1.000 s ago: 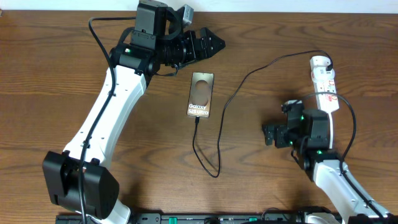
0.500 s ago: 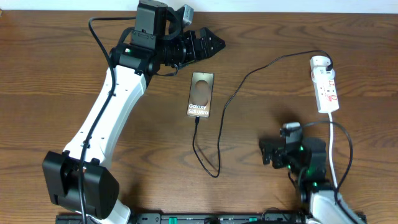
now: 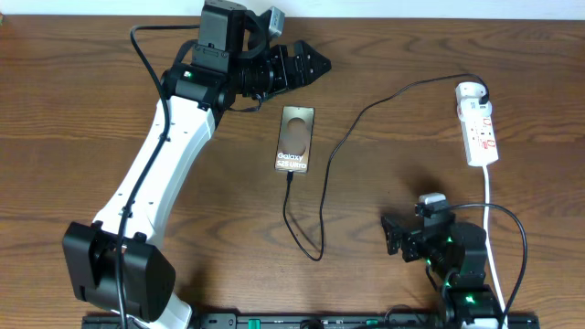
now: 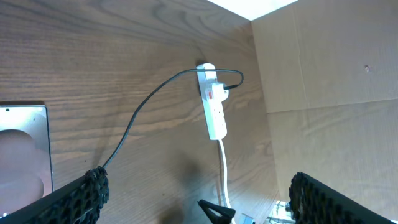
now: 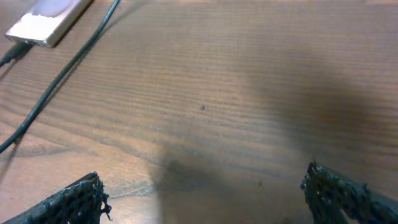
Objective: Plug charger to phone and switch on socket
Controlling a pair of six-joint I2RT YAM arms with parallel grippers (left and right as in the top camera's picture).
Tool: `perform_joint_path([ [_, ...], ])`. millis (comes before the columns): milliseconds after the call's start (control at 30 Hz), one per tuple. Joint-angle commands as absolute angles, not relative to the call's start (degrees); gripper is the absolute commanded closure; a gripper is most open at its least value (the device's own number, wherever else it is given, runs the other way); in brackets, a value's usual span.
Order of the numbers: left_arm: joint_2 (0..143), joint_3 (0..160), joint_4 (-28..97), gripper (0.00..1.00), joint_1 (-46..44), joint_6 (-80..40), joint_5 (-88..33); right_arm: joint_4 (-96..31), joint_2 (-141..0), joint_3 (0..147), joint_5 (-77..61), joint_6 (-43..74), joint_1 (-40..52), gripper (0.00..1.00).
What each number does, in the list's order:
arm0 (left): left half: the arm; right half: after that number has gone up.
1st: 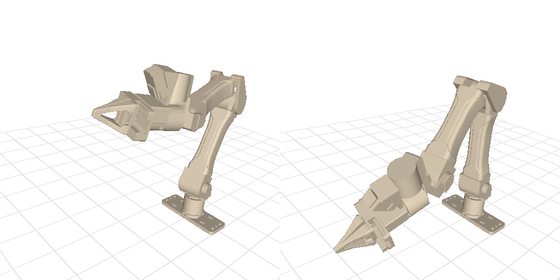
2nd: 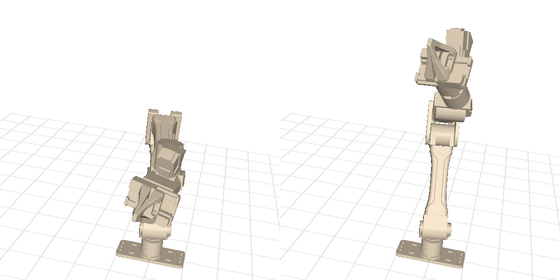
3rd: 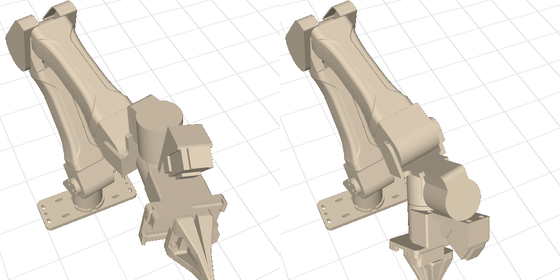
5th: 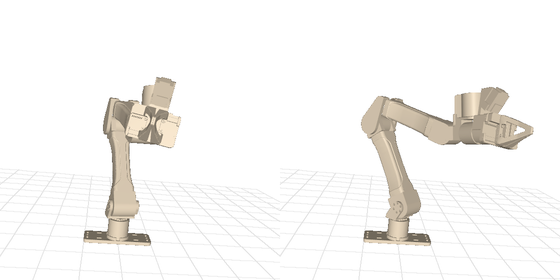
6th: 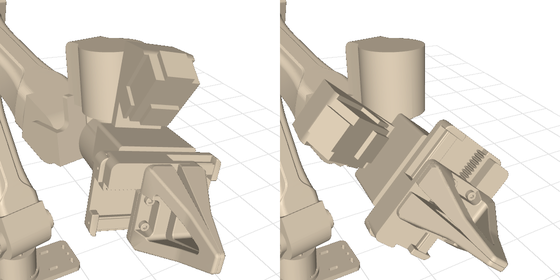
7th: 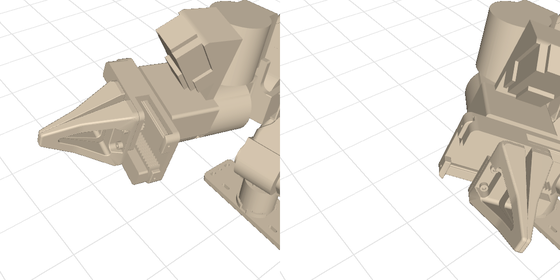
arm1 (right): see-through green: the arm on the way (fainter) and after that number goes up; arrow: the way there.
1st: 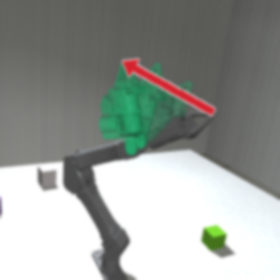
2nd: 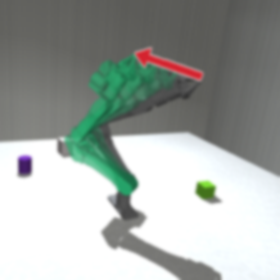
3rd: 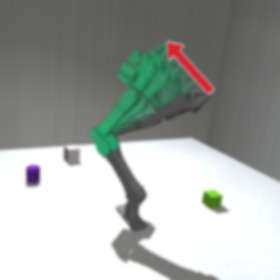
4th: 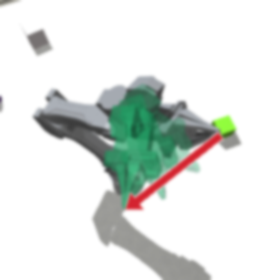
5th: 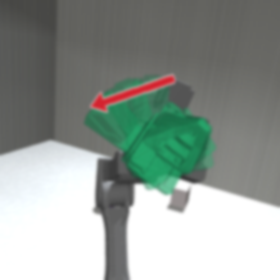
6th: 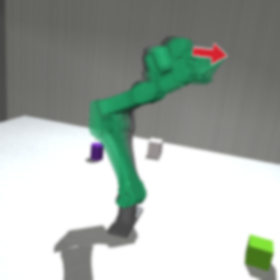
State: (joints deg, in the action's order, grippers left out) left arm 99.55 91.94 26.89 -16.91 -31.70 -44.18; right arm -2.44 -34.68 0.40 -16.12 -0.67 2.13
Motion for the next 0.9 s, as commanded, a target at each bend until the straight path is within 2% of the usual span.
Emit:
perform_joint_path([
  [0, 99.3, 92.8, 27.0, 0.07, -16.6, -31.5, -43.9, -3.0, -30.3, 0.3, -16.2, -0.8, 2.7, 0.01],
  [567, 99.3, 92.8, 27.0, 0.07, -16.6, -31.5, -43.9, -3.0, -2.8, 0.3, -16.2, -0.8, 2.8, 0.01],
  [867, 99.3, 92.8, 27.0, 0.07, -16.6, -31.5, -43.9, -2.9, -0.3, 0.3, -16.2, -0.8, 2.8, 0.01],
])
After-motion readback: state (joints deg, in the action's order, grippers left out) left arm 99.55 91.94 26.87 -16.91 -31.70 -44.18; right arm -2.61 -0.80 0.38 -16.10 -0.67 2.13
